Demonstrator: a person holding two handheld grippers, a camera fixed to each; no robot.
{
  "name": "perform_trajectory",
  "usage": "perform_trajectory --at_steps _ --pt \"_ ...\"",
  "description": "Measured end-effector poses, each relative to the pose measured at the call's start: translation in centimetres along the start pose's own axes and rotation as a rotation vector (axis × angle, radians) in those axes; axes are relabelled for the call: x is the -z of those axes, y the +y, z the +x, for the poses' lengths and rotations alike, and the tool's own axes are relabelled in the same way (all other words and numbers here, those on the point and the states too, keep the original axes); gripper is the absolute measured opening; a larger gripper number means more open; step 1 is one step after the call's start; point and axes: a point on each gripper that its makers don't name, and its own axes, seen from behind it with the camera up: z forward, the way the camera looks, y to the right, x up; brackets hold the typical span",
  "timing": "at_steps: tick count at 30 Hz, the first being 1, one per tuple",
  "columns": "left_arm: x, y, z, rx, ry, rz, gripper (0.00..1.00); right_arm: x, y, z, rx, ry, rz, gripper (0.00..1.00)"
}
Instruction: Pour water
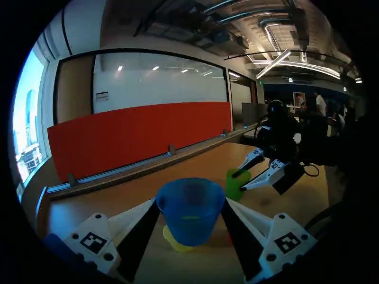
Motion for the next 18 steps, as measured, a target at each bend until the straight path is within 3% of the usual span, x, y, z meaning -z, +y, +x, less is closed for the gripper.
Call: perform_trajectory --at_steps 18 --pt "0.8 0.7 1.1 0.000 0.030 0.014 0.87 3.2 -2.3 6.0 0.033 0.167 -0.018 0.89"
